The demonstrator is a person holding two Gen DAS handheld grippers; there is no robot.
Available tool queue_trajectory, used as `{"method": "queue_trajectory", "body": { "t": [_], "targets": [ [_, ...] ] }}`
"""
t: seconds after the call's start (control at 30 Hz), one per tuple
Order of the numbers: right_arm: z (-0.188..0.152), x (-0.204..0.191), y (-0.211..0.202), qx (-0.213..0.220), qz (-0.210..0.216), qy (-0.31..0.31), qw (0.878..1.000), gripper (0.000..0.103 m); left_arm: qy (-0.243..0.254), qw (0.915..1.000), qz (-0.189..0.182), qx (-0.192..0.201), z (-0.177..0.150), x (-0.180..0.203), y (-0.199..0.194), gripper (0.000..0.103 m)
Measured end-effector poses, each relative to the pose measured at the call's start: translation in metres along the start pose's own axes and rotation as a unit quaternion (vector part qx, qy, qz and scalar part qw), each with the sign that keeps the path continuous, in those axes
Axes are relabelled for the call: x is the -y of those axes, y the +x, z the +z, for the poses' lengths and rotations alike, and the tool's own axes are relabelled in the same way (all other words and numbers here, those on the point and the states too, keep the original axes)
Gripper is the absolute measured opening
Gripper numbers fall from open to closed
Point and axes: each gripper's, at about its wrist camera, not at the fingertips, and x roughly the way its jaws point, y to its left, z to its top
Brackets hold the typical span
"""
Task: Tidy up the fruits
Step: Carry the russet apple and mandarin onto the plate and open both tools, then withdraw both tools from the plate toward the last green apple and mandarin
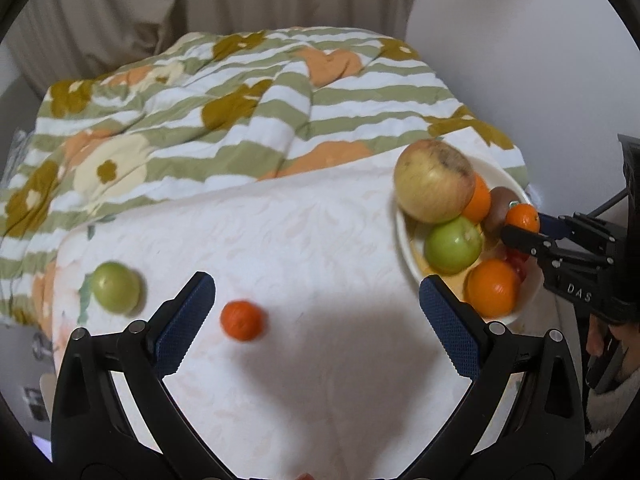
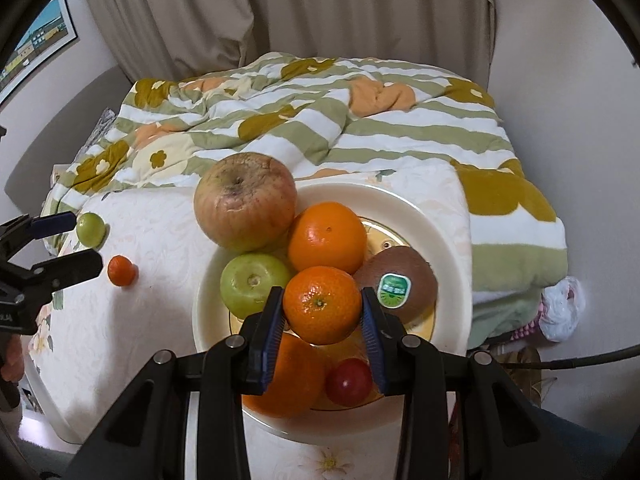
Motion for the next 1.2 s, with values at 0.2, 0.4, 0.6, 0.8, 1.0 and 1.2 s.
{"method": "queue_trajectory", "body": {
  "t": [0.2,0.4,0.6,0.8,1.0,1.2],
  "targets": [
    [-0.004,-0.006,-0.004,0.017,-0.006,-0.021,1.000,0.066,-0.023,0.9997,0.005,0.000,-0.017,-0.007,-0.008,0.103],
    [-0.009,-0.010,-0.017,0.036,-0.021,-0.032,0.999,0.094,-0.035,0.9994,0.007,0.007,-0.029,-0.008,-0.015,0.103],
    [-0.014,-0.012,-0.031,0.047,-0.032,-0.040,0.998,0.095,-0.040,0.9987,0.011,0.030,-0.034,-0.006,-0.031,0.103],
    [-0.011,-0.011,-0.055,0.064,-0.022,-0.025,0.997,0.095,-0.039,0.9971,0.031,0.058,-0.036,-0.007,-0.064,0.103],
    [-0.005,-0.024,-0.078,0.067,-0.037,-0.025,0.997,0.095,-0.048,0.9950,0.038,0.080,-0.042,-0.025,-0.091,0.103],
    [0.001,-0.052,-0.094,0.069,-0.039,-0.014,0.997,0.095,-0.062,0.9930,0.043,0.090,-0.053,-0.066,-0.109,0.103]
  ]
}}
